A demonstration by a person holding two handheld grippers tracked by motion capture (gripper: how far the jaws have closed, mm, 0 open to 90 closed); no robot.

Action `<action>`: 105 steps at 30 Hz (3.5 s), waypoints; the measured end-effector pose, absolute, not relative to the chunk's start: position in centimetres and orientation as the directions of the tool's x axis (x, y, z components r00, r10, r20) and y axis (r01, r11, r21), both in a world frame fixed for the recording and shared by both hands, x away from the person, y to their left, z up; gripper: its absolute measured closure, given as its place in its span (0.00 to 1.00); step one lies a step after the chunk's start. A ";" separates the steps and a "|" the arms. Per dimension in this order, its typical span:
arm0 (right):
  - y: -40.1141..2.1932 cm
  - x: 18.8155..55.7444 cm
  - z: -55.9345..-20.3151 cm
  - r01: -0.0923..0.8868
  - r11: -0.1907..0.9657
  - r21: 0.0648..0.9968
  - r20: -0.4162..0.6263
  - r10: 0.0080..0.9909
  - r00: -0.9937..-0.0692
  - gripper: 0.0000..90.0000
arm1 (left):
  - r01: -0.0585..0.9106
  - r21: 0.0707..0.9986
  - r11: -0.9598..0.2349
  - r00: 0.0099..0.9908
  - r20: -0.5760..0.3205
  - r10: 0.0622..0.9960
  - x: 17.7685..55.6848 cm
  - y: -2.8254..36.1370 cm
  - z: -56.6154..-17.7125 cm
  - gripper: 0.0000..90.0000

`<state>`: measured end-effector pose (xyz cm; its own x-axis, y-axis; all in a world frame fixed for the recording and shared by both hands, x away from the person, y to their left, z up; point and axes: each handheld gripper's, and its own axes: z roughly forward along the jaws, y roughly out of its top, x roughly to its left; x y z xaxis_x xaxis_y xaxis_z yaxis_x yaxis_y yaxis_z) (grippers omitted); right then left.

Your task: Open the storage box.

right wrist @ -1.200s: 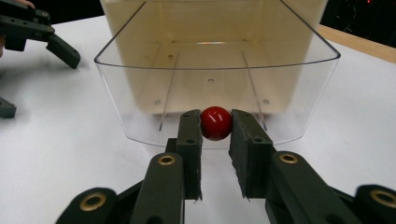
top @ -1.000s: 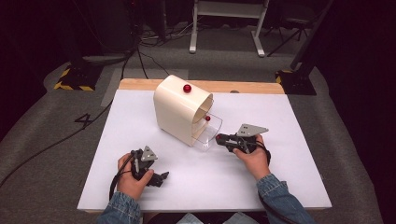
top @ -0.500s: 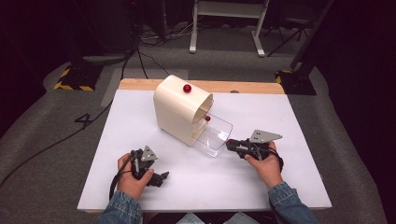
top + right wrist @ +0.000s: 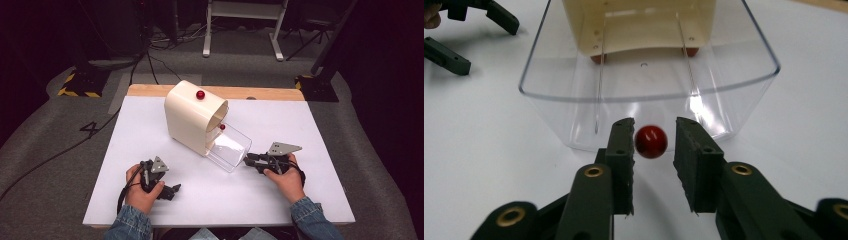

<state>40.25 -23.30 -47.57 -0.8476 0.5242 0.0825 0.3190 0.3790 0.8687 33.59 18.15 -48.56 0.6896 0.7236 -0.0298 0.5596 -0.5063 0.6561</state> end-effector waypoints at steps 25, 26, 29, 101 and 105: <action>-23.0 40.2 -38.5 0.231 0.339 0.912 0.025 0.516 -0.856 0.62 | 0.559 0.657 -0.506 0.690 -0.029 0.724 33.6 18.2 -48.6 0.00; -23.0 40.2 -38.5 0.231 0.339 0.912 0.025 0.516 -0.856 0.62 | 0.559 0.657 -0.506 0.690 -0.029 0.724 33.6 18.2 -48.6 0.00; -22.1 40.5 -37.8 0.216 0.338 0.916 0.017 0.505 -0.863 0.61 | 0.559 0.658 -0.505 0.689 -0.030 0.724 33.6 18.1 -48.6 0.00; -20.4 41.4 -38.4 0.141 0.403 0.904 -0.074 0.473 -0.878 0.83 | 0.558 0.658 -0.507 0.689 -0.027 0.724 33.5 18.1 -48.6 0.00; -21.0 41.2 -38.7 0.145 0.410 0.900 -0.075 0.475 -0.877 0.83 | 0.555 0.658 -0.509 0.691 -0.024 0.722 33.5 18.2 -48.6 0.00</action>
<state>41.23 -21.03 -38.73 -0.8768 0.4751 -0.0747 0.1454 0.4100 0.9004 33.54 18.17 -48.56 0.6913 0.7221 -0.0243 0.5548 -0.5089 0.6582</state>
